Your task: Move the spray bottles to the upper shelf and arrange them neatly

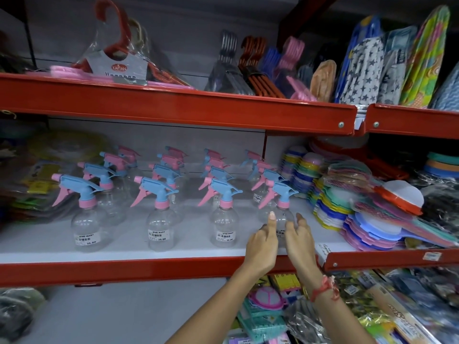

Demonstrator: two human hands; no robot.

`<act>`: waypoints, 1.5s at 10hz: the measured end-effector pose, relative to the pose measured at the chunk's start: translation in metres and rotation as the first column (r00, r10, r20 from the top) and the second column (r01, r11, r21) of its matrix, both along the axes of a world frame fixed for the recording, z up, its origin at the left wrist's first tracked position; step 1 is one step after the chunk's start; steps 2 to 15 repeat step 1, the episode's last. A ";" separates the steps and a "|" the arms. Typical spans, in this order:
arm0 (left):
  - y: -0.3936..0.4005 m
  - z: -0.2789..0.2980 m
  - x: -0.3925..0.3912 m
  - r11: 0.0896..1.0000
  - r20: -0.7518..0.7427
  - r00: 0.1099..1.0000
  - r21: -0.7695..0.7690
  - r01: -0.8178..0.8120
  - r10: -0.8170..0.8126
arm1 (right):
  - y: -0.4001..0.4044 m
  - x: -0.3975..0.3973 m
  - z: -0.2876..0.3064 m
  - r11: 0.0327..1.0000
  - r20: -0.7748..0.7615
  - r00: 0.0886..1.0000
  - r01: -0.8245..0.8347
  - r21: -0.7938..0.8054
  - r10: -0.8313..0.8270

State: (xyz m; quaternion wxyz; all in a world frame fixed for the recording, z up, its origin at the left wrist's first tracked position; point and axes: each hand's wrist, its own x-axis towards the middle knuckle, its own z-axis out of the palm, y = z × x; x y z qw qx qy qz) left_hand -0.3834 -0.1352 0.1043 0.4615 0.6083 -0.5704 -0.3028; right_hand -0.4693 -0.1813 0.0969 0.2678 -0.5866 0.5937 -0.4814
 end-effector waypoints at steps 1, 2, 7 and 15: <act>0.010 -0.004 0.009 0.996 -0.032 0.999 -0.088 0.019 -0.022 | 0.008 -0.005 0.000 0.994 0.028 0.999 0.027 -0.104 -0.025; 0.010 -0.004 0.009 0.996 -0.032 0.999 -0.088 0.019 -0.022 | 0.008 -0.005 0.000 0.994 0.028 0.999 0.027 -0.104 -0.025; 0.010 -0.004 0.009 0.996 -0.032 0.999 -0.088 0.019 -0.022 | 0.008 -0.005 0.000 0.994 0.028 0.999 0.027 -0.104 -0.025; 0.010 -0.004 0.009 0.996 -0.032 0.999 -0.088 0.019 -0.022 | 0.008 -0.005 0.000 0.994 0.028 0.999 0.027 -0.104 -0.025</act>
